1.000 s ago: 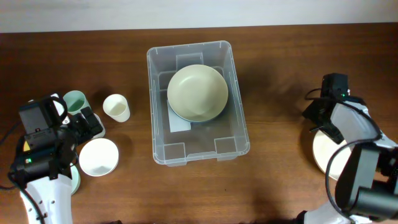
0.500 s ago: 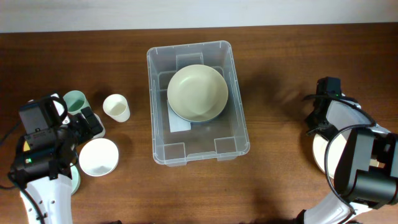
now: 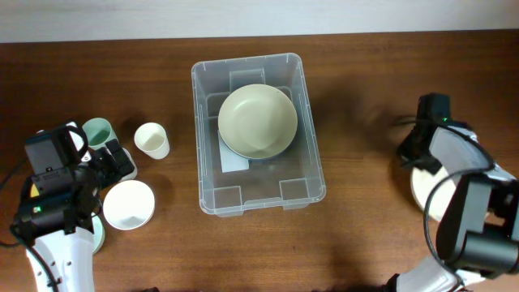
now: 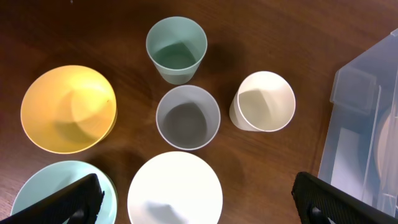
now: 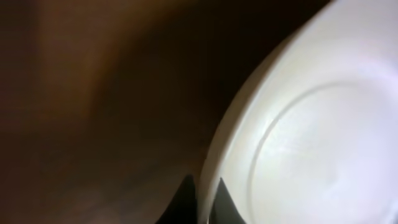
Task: Pack container
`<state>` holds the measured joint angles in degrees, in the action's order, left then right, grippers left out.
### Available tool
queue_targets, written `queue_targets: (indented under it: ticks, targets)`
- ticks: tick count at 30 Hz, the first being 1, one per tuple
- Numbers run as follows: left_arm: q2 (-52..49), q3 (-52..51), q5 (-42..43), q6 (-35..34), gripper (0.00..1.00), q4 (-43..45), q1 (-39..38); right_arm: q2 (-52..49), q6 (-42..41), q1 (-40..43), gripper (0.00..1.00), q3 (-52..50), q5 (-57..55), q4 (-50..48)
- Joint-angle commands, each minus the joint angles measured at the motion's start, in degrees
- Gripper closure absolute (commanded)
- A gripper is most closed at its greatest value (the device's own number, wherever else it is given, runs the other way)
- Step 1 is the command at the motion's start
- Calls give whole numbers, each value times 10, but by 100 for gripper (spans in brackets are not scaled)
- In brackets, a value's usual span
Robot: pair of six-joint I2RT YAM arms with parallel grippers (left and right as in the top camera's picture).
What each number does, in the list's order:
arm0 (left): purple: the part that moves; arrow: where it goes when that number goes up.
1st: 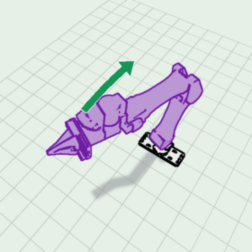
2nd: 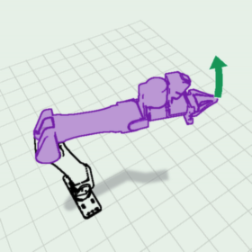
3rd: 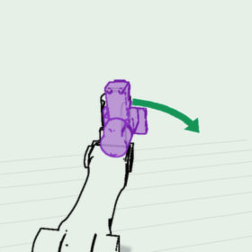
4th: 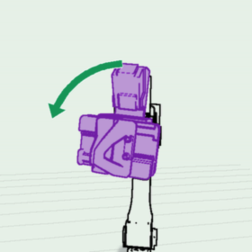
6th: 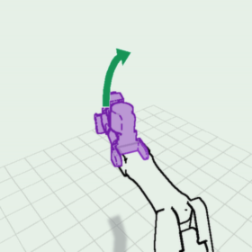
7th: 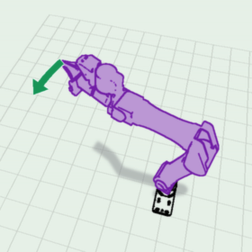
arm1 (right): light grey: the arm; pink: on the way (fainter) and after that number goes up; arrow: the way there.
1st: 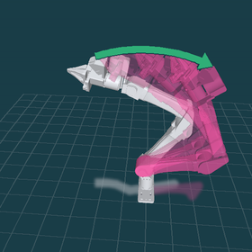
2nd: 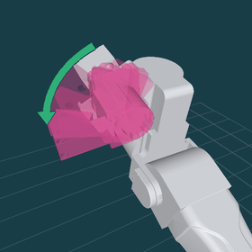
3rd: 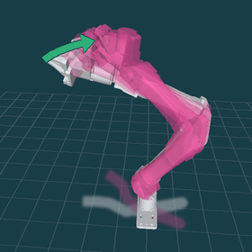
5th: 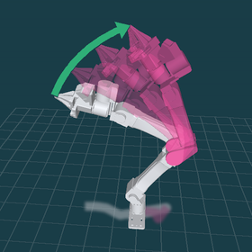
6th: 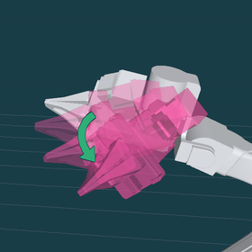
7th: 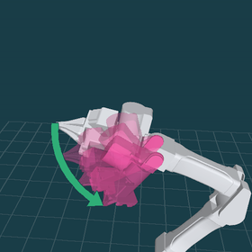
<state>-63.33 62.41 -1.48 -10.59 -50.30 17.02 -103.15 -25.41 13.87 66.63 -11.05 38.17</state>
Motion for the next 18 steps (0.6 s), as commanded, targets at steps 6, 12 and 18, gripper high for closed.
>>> queue_targets:
  ticks: [6, 12, 18]
  targets:
    - [2, 11, 7, -7, 1, 1, 3, 165, 322, -155, 96, 116, 210, -3]
    - [2, 11, 7, -7, 1, -1, 3, 188, 553, -353, 71, 124, 209, -15]
    - [2, 11, 7, -7, 1, -1, 3, 146, 672, -474, 96, 124, 184, -32]
